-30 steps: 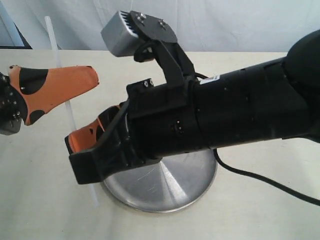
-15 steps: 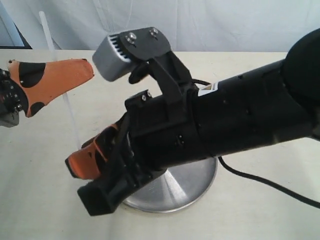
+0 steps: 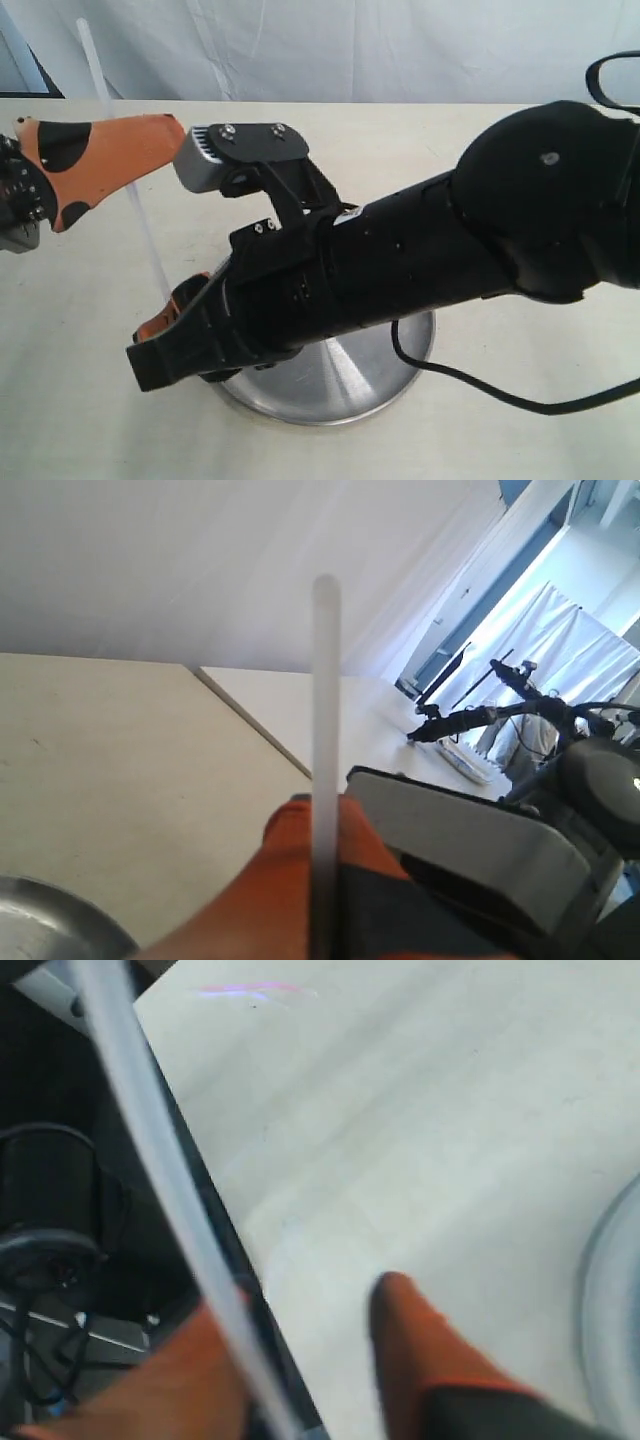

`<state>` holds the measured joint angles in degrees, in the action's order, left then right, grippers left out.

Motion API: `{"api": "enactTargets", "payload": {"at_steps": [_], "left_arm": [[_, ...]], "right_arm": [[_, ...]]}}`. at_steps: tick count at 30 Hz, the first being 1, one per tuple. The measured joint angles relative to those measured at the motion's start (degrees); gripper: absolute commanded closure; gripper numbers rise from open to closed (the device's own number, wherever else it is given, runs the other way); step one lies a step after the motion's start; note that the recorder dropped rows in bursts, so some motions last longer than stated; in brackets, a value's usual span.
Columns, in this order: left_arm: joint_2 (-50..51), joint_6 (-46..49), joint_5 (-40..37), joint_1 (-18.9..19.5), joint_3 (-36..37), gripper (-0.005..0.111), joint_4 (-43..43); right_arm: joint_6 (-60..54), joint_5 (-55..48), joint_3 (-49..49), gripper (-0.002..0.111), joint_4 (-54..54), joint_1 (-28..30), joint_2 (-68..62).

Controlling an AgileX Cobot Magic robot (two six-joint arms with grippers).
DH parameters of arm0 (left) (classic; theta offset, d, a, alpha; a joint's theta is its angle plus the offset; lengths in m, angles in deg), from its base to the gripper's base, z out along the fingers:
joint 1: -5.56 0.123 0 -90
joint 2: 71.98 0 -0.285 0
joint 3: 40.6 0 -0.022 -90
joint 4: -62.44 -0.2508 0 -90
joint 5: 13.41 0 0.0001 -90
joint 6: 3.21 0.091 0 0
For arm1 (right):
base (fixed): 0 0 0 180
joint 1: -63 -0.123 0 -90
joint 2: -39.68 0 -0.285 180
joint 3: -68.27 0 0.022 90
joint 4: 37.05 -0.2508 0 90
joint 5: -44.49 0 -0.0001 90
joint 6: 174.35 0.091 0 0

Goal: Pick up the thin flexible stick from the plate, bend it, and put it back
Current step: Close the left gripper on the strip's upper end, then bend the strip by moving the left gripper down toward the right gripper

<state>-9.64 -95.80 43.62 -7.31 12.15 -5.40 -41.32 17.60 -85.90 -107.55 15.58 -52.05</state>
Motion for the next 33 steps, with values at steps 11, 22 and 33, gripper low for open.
{"api": "enactTargets", "payload": {"at_steps": [11, 22, 33], "left_arm": [[0.0, -0.1, -5.4, 0.0, -0.1, 0.101, -3.4], [0.0, 3.7, -7.5, 0.0, -0.1, 0.065, 3.9], [0.0, 9.3, -7.7, 0.0, -1.6, 0.106, 6.2]], "right_arm": [[-1.9, -2.6, 0.5, 0.109, -1.0, -0.2, 2.0], [-1.9, -5.1, 0.5, 0.109, -0.2, -0.1, 3.3], [-1.7, -8.4, 0.5, 0.109, -0.1, 0.0, 3.9]]}}
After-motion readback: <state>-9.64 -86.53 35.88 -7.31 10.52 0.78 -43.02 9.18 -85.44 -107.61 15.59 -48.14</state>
